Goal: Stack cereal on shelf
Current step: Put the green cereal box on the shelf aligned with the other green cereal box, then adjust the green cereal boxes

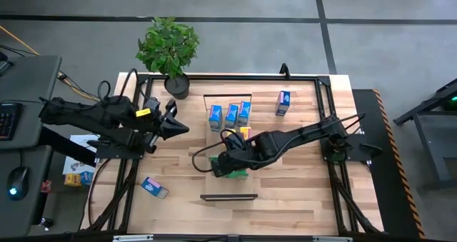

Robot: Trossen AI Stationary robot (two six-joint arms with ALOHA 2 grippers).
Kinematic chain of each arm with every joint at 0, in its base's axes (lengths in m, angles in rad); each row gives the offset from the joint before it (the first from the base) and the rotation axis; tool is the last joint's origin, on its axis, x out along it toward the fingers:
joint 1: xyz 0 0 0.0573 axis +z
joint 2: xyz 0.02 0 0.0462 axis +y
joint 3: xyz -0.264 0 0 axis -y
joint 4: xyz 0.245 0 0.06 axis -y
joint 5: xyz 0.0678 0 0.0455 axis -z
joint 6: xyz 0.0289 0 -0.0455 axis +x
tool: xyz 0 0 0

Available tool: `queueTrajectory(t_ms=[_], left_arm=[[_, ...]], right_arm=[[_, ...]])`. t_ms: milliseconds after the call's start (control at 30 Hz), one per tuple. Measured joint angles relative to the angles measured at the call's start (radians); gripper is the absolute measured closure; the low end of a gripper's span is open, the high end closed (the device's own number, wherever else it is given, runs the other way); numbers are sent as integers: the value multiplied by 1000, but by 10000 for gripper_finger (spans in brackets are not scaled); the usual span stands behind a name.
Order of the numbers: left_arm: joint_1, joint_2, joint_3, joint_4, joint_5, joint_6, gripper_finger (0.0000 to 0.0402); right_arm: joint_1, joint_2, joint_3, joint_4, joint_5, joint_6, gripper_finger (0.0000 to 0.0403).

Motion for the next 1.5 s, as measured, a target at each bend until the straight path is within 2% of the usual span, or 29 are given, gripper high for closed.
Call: queueTrajectory(t_ms=[333,500,733,1167,1367,1500], left_arm=[[0,7,0,3,13,1,402],[1,7,0,3,13,1,402],[0,7,0,4,13,1,401],[0,7,0,-47,40,8,401],[0,7,0,-149,41,3,401],[0,5,0,-206,41,9,401]], right_arm=[[0,9,-41,-57,4,99,258],[0,10,-100,-38,-1,175,258],[0,8,-118,-25,6,200,257],[0,8,-118,-29,6,199,178],[0,8,-118,-25,6,211,171],[0,7,-103,-21,3,144,171]])
